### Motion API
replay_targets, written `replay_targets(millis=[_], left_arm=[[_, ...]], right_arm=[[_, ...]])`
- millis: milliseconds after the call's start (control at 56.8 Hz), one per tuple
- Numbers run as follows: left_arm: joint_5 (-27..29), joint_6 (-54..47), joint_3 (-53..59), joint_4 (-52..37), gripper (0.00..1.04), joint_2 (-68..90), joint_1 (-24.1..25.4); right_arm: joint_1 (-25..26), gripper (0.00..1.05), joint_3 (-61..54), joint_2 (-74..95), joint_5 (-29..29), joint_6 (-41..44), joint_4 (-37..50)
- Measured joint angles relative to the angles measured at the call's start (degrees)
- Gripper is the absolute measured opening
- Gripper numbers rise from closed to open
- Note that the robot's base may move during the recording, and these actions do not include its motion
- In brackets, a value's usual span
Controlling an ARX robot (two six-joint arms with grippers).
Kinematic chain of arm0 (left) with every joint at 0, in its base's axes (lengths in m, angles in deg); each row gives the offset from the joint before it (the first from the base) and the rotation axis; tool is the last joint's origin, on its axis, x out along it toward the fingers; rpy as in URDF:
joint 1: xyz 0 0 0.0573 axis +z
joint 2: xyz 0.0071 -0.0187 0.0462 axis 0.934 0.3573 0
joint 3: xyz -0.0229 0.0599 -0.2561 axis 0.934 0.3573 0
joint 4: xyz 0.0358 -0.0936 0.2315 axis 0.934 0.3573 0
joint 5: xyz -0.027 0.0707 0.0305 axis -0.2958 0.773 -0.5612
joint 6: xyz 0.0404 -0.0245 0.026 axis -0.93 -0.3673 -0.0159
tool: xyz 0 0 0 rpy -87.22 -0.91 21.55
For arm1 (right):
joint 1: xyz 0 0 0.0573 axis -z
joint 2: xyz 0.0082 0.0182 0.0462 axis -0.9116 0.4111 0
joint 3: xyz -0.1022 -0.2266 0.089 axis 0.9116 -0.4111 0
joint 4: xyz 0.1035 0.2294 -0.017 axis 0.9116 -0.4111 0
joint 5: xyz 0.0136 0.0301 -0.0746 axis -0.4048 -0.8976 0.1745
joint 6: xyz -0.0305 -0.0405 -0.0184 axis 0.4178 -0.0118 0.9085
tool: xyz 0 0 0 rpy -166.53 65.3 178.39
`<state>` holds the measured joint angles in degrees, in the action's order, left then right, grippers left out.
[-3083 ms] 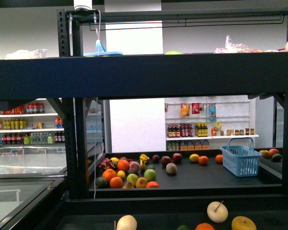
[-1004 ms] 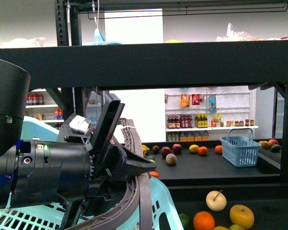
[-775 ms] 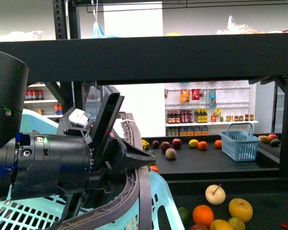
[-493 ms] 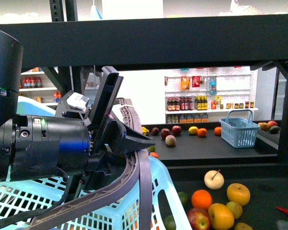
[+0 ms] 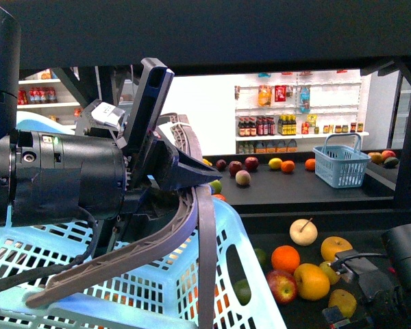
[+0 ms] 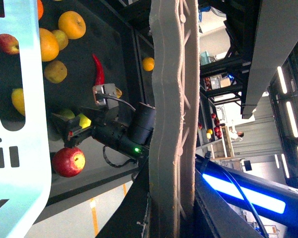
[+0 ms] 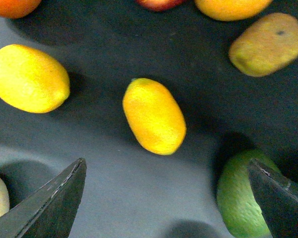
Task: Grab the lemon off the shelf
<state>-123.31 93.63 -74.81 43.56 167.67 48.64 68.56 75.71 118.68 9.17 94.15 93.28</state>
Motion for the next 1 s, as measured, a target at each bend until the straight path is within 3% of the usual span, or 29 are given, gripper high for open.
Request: replay_targets(millis=[194,440,969,1004], left_arm=[[0.02,-0.02,0.0,0.0,0.13,0.0,0.0],[0.04,-0.02,0.0,0.0,0.13,0.0,0.0],[0.04,0.0,-0.02,0.0,0.13,0.0,0.0],[0.02,0.0,-0.02,0.0,0.13,0.0,0.0]], right_arm=[[-0.37,0.97,10.36,6.84,-3.91,5.11,-5.88],[-0.09,0.97,19.41,14.21,-3.41,8.44,-7.98],[-1.09,0.97,23.02,22.53,-3.91,8.7,-5.79],[-1.18,0.93,23.02,22.75,-3.56,8.74,-5.46]])
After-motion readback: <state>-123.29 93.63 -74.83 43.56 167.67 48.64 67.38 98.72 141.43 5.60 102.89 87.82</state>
